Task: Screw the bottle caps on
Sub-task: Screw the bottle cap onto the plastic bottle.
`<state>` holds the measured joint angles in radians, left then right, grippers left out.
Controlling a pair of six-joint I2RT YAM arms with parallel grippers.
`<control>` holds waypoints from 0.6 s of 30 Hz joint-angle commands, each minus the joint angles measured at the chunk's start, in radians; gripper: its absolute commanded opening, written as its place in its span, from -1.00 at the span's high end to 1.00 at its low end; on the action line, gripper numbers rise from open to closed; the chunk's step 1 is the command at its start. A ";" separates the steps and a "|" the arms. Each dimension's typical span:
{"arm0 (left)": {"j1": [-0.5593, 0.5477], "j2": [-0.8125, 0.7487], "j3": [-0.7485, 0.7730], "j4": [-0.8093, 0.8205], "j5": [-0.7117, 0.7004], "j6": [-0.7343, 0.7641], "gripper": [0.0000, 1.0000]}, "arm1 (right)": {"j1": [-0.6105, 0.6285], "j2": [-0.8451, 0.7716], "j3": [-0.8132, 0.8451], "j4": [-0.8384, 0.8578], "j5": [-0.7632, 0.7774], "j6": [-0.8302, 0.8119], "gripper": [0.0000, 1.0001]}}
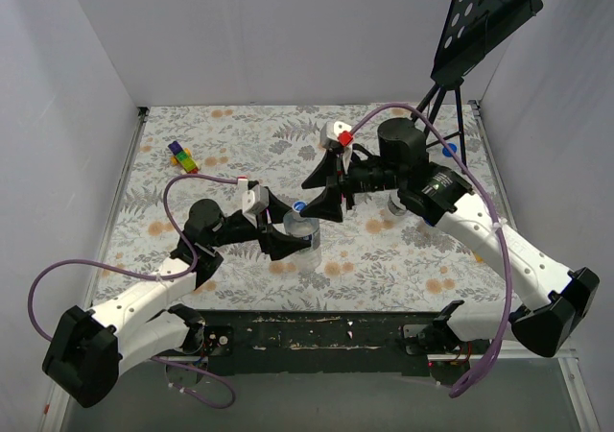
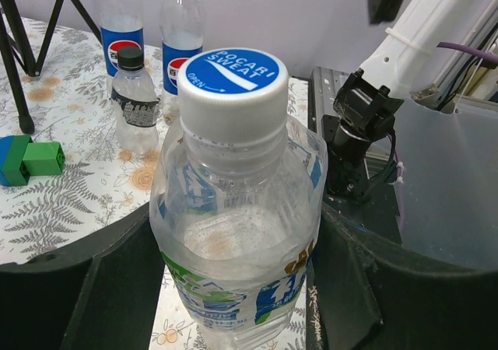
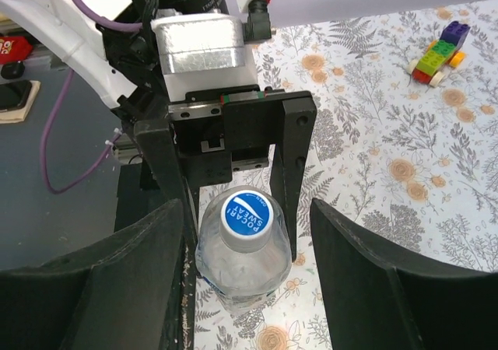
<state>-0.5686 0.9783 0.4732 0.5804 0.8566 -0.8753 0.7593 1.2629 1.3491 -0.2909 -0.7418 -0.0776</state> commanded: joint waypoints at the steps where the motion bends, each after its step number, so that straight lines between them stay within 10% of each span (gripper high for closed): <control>1: 0.006 -0.035 0.030 0.027 0.025 0.007 1.00 | -0.003 0.010 -0.018 0.062 -0.031 0.015 -0.43; 18: 0.006 -0.036 0.027 0.050 0.048 -0.005 1.00 | -0.002 0.046 -0.031 0.067 -0.102 0.041 0.14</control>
<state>-0.5682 0.9668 0.4732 0.6067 0.8845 -0.8795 0.7593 1.3048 1.3125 -0.2596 -0.8082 -0.0467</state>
